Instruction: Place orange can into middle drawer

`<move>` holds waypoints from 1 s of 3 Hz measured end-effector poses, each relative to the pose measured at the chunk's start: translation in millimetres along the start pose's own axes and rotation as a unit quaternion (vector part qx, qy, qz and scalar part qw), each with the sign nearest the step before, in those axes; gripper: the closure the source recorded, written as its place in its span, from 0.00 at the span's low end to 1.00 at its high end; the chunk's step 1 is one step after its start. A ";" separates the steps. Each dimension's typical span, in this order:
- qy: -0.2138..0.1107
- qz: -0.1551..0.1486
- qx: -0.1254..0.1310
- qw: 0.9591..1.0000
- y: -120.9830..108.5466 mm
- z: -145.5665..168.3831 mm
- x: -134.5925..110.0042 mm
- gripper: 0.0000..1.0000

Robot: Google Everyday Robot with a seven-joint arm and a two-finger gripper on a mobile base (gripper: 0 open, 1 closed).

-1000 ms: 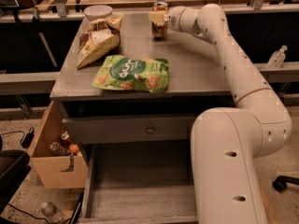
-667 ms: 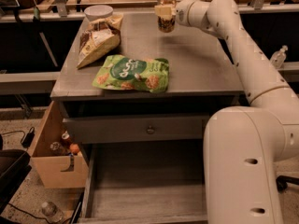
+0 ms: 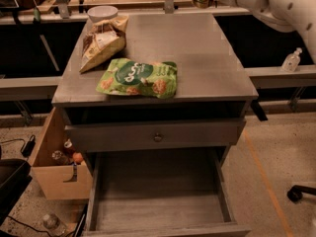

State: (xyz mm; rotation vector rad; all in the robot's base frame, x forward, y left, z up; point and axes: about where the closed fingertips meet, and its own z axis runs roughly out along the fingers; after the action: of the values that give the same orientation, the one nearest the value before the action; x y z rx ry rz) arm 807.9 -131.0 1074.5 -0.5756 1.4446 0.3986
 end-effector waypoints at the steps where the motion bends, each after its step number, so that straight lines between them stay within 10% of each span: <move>1: 0.002 -0.020 -0.040 0.999 43.6 -50.2 9.1 1.00; 3: 0.017 -0.040 -0.192 0.980 165.9 -114.7 42.9 1.00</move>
Offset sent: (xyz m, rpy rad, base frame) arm -0.2250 0.0816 -0.0930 -0.1356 0.0455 0.4808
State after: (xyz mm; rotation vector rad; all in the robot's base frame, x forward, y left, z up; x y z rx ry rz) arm 622.9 -69.1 1007.5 -0.9525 1.3784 0.6128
